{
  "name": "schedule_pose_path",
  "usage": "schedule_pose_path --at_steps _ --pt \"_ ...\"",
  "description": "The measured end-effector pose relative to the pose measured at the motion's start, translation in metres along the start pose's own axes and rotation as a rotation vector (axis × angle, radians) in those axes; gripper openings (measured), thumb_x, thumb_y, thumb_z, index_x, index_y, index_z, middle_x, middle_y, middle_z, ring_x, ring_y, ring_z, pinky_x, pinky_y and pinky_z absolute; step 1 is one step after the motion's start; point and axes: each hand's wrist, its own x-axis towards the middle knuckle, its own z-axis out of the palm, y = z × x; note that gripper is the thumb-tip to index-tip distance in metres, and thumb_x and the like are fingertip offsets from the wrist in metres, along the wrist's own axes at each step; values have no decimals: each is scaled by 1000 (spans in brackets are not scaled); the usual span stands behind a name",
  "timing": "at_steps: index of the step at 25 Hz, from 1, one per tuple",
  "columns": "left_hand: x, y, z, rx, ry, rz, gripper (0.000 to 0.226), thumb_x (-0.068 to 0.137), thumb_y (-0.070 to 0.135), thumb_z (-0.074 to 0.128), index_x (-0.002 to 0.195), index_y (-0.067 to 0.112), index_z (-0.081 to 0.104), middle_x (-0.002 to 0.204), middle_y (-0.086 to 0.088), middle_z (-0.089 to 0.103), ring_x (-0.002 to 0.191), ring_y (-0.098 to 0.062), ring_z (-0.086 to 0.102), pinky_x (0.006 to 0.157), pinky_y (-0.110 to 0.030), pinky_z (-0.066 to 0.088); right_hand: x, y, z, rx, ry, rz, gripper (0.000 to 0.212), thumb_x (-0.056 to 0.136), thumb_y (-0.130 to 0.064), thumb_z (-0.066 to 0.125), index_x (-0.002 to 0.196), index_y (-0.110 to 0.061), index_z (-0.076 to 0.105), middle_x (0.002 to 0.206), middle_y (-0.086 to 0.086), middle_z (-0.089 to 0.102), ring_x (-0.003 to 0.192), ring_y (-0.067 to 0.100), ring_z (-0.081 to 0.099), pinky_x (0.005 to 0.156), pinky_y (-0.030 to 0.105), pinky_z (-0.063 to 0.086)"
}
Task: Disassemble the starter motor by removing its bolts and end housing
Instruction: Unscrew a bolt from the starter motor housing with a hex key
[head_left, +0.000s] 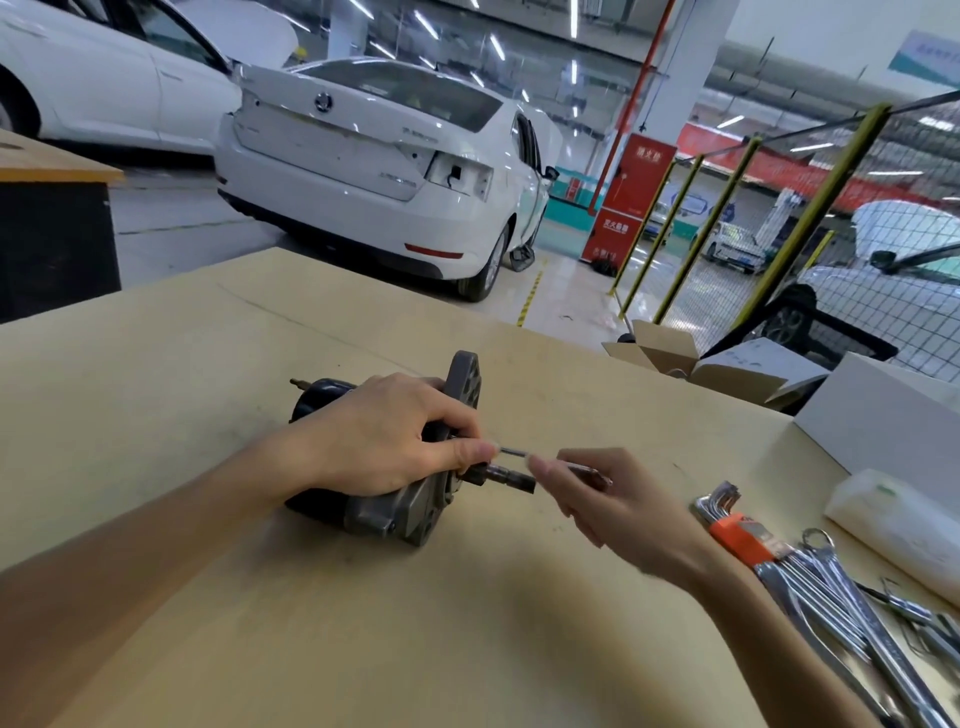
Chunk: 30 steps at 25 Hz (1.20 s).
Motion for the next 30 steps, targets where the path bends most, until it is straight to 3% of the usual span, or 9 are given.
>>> schedule_pose_path --at_steps 2,5,7,12,18,22,24,27,30 --pt "0 1 -1 -12 2 -7 41 80 76 40 87 47 68 79 12 58 81 -1 53 64 -18 31 -7 6 1 174 3 -52 58 85 -70 50 63 -16 54 54 -1 41 49 14 39 49 29 32" --pt "0 0 -1 -26 8 -20 41 78 78 40 89 48 67 82 9 59 82 -4 54 70 -23 40 -11 5 -6 645 -25 41 47 87 -54 48 66 -13 53 52 1 32 44 14 29 43 25 21" --pt "-2 1 -1 -35 12 -20 37 78 78 40 86 52 66 84 10 59 83 -5 55 74 -27 44 -12 2 -5 788 -24 68 36 86 -40 46 65 -11 51 51 2 29 42 14 27 42 25 17" --pt "-3 2 0 -61 14 -24 37 78 75 43 86 50 68 88 19 57 84 -2 55 73 -24 42 -15 -2 -7 831 -68 123 27 83 -32 51 67 -10 54 55 3 32 42 15 32 41 26 15" --pt "-4 1 -2 -79 -8 -28 37 79 74 46 89 47 70 91 18 59 87 -2 56 76 -26 44 -19 -4 -4 803 -63 72 27 90 -22 55 69 -6 62 55 7 45 45 20 47 38 23 37" --pt "-5 0 -4 -87 -13 -55 39 77 75 46 88 47 70 89 11 60 88 -4 56 83 -32 47 -21 -1 -6 558 -21 12 25 92 -20 56 80 0 65 61 12 62 56 20 61 50 26 49" --pt "-5 -1 -5 -83 -15 -62 40 76 75 46 88 46 71 89 13 59 88 -5 56 84 -33 47 -21 3 -4 189 76 -108 20 95 -17 58 86 -3 68 69 5 71 62 15 65 60 30 54" --pt "-5 -2 -6 -89 -21 -62 41 76 76 47 88 45 72 90 15 57 89 -4 56 84 -31 46 -19 12 -1 -530 377 -479 19 95 -15 62 82 -6 72 70 -2 70 65 18 66 59 39 54" --pt "-6 -2 -5 -96 -19 -64 38 77 75 47 87 47 71 89 15 55 89 -4 56 83 -29 45 -16 17 -1 -805 468 -687 25 94 -19 58 84 -2 74 70 5 70 68 24 68 59 38 57"
